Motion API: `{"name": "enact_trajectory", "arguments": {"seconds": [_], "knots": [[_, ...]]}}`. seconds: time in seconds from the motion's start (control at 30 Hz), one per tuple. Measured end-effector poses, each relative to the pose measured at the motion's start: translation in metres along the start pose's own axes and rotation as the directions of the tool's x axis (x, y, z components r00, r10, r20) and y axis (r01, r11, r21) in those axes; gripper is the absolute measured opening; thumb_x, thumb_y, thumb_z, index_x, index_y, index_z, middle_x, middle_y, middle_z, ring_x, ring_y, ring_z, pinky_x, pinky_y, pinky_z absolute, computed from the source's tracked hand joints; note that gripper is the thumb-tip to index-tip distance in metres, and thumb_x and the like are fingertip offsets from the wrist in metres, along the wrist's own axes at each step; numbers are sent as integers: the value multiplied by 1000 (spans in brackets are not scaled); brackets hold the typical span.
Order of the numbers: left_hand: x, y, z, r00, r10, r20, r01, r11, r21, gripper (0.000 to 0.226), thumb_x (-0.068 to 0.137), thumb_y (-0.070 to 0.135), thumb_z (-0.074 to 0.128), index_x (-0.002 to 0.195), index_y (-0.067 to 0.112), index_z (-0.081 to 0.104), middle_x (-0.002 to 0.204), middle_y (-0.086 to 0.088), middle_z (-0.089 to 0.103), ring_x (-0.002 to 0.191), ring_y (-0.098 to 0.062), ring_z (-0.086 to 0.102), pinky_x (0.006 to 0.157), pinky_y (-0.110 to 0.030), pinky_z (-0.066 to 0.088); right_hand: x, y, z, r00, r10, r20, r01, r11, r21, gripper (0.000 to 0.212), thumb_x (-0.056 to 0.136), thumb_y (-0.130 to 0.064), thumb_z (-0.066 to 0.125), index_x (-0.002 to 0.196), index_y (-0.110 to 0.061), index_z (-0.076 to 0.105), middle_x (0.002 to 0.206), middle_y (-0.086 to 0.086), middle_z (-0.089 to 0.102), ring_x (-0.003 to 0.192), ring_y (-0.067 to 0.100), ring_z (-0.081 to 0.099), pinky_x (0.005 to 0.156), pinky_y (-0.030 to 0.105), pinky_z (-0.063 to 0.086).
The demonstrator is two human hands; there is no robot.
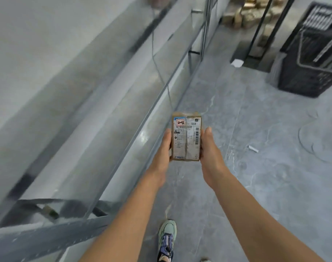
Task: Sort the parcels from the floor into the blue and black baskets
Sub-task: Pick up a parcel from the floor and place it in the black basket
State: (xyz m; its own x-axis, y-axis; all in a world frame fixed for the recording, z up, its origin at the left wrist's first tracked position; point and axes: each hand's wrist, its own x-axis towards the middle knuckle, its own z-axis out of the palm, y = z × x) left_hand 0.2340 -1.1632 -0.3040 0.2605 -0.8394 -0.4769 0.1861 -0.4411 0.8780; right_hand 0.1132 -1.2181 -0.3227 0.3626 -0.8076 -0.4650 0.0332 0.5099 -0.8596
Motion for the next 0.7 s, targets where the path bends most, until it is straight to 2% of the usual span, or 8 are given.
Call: {"name": "enact_trajectory", "arguments": {"seconds": [0.07, 0.17, 0.33, 0.47, 0.57, 0.7], "knots": [[-31, 46, -4, 996, 83, -42, -83, 997, -9, 54, 104, 68, 17, 122, 56, 66, 126, 26, 70, 115, 12, 61, 122, -48, 32, -22, -46, 19, 997, -48, 56, 49, 999, -14, 68, 105, -71, 17, 133, -39, 70, 131, -10, 73, 130, 13, 63, 124, 52, 33], [-82, 101, -11, 978, 178, -107, -181, 983, -16, 60, 105, 67, 17, 136, 45, 63, 132, 20, 69, 121, 7, 62, 121, -47, 35, -58, -101, 48, 982, -122, 143, 129, 991, -42, 68, 103, -75, 20, 133, -40, 70, 130, -11, 74, 129, 12, 64, 123, 51, 34], [-170, 162, -20, 928, 299, -222, -305, 952, 5, 60, 105, 67, 16, 136, 45, 63, 132, 20, 68, 123, 6, 60, 122, -48, 33, -122, -165, 87, 926, -222, 304, 251, 966, -58, 64, 106, -70, 18, 134, -40, 68, 130, -13, 73, 129, 9, 63, 123, 48, 35], [-238, 191, -34, 872, 365, -326, -382, 924, 13, 60, 103, 70, 17, 132, 48, 65, 132, 23, 68, 124, 8, 58, 123, -50, 30, -171, -191, 120, 885, -241, 399, 289, 955, -63, 63, 103, -75, 21, 130, -45, 70, 131, -14, 73, 132, 11, 61, 125, 51, 31], [-288, 197, -47, 823, 390, -413, -428, 904, -1, 55, 106, 63, 18, 123, 47, 68, 122, 28, 71, 114, 15, 60, 124, -48, 29, -203, -195, 149, 842, -252, 476, 322, 944, -70, 58, 102, -76, 23, 124, -52, 72, 132, -13, 73, 132, 13, 61, 124, 53, 33], [-353, 193, -67, 753, 387, -532, -453, 892, 8, 55, 108, 59, 16, 124, 44, 66, 112, 33, 72, 104, 19, 62, 120, -42, 34, -252, -188, 189, 781, -244, 575, 337, 940, -59, 53, 105, -71, 25, 116, -54, 75, 130, -12, 73, 131, 14, 62, 123, 53, 35]]}}
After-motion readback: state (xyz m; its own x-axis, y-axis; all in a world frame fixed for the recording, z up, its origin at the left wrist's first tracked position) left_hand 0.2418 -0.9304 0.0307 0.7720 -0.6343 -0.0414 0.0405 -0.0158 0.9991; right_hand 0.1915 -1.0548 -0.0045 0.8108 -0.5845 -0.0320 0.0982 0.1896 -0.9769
